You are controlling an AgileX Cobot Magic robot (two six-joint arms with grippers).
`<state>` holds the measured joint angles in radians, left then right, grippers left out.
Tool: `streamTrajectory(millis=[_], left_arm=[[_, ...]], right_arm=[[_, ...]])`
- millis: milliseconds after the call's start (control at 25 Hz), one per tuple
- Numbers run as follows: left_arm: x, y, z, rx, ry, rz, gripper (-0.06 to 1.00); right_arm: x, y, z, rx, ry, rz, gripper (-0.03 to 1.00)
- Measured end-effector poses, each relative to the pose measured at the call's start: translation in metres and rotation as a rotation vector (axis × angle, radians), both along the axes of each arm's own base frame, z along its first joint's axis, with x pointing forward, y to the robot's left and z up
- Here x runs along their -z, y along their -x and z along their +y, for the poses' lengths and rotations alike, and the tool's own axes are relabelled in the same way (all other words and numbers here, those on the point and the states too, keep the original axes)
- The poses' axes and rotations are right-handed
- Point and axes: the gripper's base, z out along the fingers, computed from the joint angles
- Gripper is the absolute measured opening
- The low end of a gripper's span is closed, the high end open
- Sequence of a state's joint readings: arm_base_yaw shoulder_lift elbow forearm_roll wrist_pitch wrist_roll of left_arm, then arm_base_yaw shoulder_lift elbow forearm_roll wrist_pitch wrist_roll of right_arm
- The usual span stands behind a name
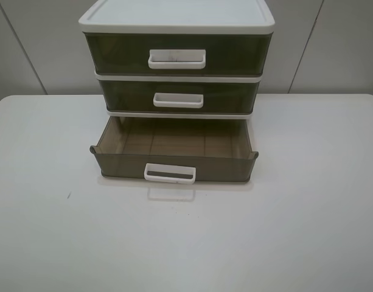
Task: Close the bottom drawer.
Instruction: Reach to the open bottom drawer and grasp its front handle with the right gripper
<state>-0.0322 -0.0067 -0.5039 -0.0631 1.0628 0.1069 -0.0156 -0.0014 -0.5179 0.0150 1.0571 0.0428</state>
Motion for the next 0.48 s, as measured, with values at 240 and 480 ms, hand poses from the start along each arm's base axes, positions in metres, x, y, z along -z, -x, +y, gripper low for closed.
streamTrajectory(millis=[240, 480], left_arm=[[0.0000, 0.0000, 0.0000, 0.000, 0.000, 0.000, 0.72], [0.0000, 0.0000, 0.0000, 0.000, 0.000, 0.000, 0.72]], right_arm=[[0.0000, 0.0000, 0.0000, 0.000, 0.000, 0.000, 0.82], [0.0000, 0.0000, 0.0000, 0.000, 0.000, 0.000, 0.82]])
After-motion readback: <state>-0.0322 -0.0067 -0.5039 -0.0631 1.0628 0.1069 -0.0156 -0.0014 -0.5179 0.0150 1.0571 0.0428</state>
